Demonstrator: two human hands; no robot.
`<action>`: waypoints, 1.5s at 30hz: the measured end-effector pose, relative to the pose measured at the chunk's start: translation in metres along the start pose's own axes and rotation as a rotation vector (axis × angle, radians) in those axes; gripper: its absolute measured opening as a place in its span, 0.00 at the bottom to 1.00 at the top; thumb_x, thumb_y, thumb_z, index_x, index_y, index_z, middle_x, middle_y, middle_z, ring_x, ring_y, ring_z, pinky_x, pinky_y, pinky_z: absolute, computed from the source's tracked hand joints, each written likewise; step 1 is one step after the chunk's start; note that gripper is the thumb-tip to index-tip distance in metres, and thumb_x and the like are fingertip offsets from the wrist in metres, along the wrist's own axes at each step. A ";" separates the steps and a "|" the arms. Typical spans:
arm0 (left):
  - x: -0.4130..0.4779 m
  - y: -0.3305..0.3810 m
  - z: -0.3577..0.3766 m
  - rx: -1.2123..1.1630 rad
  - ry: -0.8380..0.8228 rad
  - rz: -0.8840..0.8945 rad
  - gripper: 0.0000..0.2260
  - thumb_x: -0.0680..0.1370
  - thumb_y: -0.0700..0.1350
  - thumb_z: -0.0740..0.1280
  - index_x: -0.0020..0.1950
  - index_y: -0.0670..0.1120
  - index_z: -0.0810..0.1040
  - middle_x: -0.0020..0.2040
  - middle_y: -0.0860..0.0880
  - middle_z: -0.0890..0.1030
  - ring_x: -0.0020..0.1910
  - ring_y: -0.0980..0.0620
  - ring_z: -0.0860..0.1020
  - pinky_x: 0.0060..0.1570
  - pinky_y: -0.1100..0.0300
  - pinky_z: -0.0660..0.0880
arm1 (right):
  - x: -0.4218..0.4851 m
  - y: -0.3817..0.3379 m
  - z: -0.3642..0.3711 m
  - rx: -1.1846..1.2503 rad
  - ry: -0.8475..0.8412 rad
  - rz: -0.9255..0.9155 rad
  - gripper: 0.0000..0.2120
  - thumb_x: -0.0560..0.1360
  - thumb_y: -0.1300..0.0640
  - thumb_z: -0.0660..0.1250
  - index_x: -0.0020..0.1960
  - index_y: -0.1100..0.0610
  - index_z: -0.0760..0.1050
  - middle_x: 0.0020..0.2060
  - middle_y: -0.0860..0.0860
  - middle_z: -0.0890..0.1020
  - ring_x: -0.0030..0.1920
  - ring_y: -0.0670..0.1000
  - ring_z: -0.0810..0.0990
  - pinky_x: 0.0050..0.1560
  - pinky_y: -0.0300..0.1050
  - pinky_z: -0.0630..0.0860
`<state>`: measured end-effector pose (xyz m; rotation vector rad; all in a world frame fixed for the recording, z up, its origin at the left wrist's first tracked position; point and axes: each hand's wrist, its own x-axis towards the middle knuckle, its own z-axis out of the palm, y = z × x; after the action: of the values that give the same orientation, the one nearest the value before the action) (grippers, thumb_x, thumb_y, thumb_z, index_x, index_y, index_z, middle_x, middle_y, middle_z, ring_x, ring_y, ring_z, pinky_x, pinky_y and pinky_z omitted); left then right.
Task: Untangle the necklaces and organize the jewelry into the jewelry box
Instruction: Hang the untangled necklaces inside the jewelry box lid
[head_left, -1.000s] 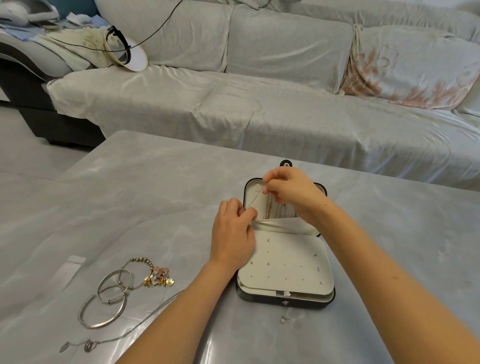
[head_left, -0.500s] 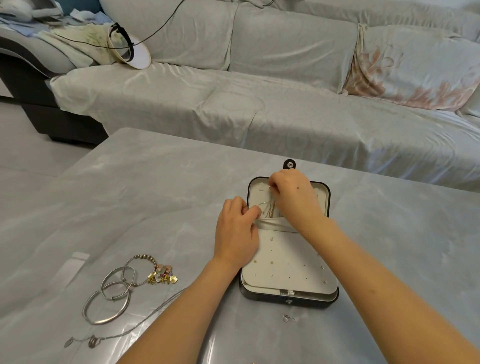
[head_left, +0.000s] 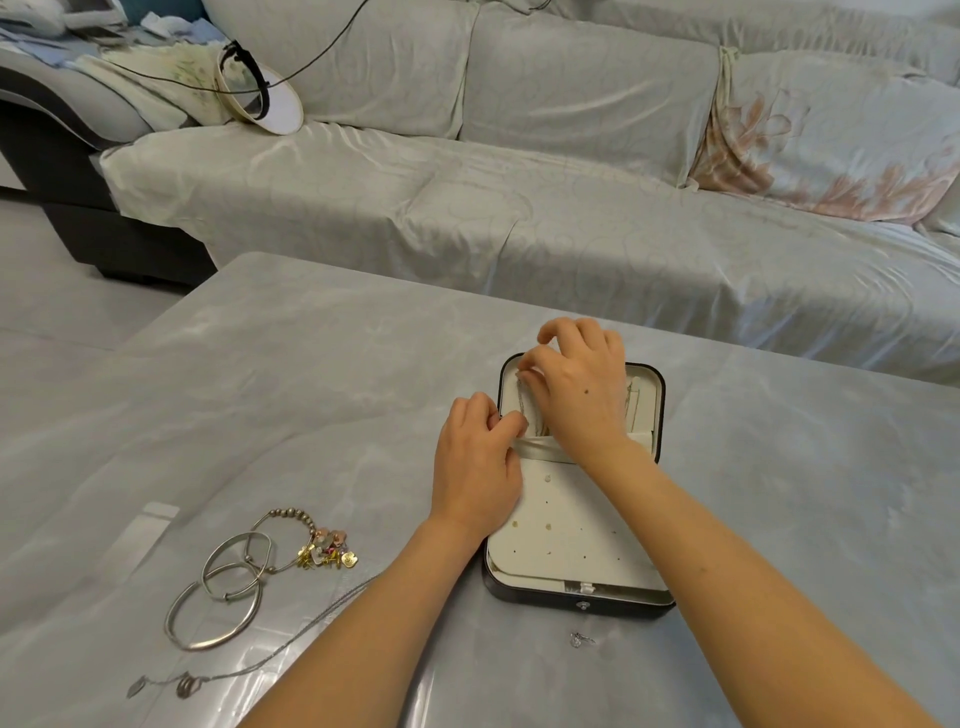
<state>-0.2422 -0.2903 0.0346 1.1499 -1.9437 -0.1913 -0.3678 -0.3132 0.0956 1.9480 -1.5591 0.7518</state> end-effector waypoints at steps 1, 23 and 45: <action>0.000 0.000 0.000 0.004 -0.002 -0.003 0.12 0.68 0.38 0.52 0.40 0.44 0.75 0.37 0.49 0.66 0.38 0.49 0.65 0.32 0.58 0.65 | 0.000 0.000 0.002 0.016 0.006 0.019 0.04 0.65 0.59 0.73 0.36 0.56 0.79 0.44 0.53 0.80 0.45 0.56 0.76 0.45 0.47 0.63; 0.000 0.004 -0.003 0.031 -0.016 0.027 0.12 0.68 0.38 0.52 0.40 0.44 0.75 0.37 0.49 0.66 0.38 0.49 0.65 0.32 0.59 0.62 | 0.041 0.000 -0.021 0.529 -0.466 0.535 0.15 0.65 0.67 0.69 0.34 0.46 0.74 0.37 0.41 0.79 0.34 0.41 0.73 0.45 0.43 0.72; 0.028 0.014 -0.026 -0.552 -0.160 -0.595 0.08 0.75 0.43 0.68 0.53 0.47 0.77 0.48 0.52 0.80 0.44 0.55 0.77 0.41 0.67 0.72 | 0.020 0.012 -0.057 0.541 -0.525 0.280 0.20 0.70 0.71 0.64 0.56 0.53 0.77 0.53 0.46 0.81 0.54 0.46 0.77 0.60 0.42 0.71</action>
<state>-0.2379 -0.2975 0.0748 1.3125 -1.4752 -1.0894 -0.3813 -0.2896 0.1505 2.4933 -2.1416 0.8922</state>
